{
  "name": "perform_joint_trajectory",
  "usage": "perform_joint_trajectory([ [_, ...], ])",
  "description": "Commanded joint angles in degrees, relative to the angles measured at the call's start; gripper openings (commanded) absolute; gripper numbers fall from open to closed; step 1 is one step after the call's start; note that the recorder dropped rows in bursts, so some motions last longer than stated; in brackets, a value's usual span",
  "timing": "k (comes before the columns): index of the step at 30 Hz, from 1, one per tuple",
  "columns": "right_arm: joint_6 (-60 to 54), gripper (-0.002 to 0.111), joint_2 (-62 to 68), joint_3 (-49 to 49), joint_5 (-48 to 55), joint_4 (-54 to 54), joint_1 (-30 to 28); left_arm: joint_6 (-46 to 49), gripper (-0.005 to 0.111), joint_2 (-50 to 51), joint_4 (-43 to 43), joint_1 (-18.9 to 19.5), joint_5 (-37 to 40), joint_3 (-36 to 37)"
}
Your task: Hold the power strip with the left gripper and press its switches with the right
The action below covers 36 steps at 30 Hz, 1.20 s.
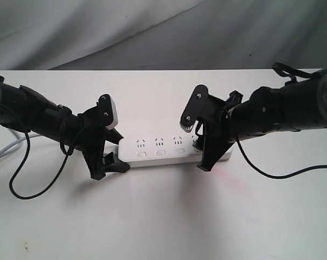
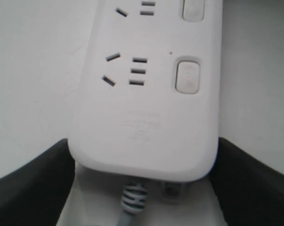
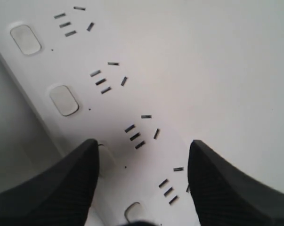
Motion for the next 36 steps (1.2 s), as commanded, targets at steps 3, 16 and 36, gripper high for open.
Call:
perform_joint_trajectory([
  [3, -0.05, 0.053, 1.80, 0.32, -1.72, -0.40, -0.37, 0.25, 0.060, 0.03, -0.05, -0.38, -0.27, -0.11],
  [16, -0.05, 0.053, 1.54, 0.32, -2.90, -0.40, -0.37, 0.25, 0.060, 0.03, -0.05, -0.38, -0.27, -0.11],
  [36, -0.05, 0.053, 2.75, 0.32, -2.95, -0.40, -0.37, 0.25, 0.060, 0.03, -0.05, -0.38, -0.27, -0.11],
])
